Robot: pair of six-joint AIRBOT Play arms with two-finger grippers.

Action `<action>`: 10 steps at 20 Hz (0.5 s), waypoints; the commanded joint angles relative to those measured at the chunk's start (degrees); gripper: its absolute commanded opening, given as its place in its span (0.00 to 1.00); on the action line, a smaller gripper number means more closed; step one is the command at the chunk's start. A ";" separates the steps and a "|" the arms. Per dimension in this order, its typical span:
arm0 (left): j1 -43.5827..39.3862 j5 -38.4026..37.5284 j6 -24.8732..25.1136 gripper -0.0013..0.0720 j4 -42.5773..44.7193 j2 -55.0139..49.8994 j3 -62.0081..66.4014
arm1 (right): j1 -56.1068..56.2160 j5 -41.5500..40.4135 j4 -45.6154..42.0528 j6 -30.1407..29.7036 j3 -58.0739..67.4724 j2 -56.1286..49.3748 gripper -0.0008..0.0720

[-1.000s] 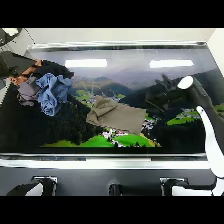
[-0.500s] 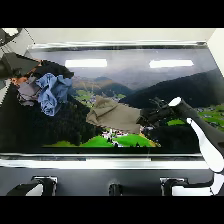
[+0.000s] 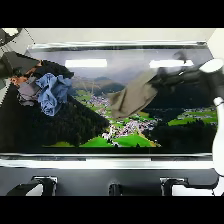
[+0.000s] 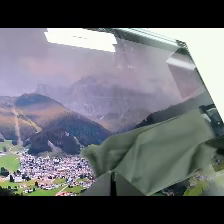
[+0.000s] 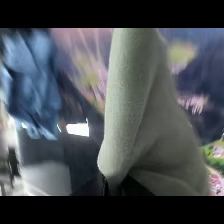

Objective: Fold the shirts.

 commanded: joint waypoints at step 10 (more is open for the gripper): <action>-0.11 0.39 0.07 0.05 0.02 -0.22 0.00 | -34.45 9.86 -13.51 4.59 8.70 0.11 0.07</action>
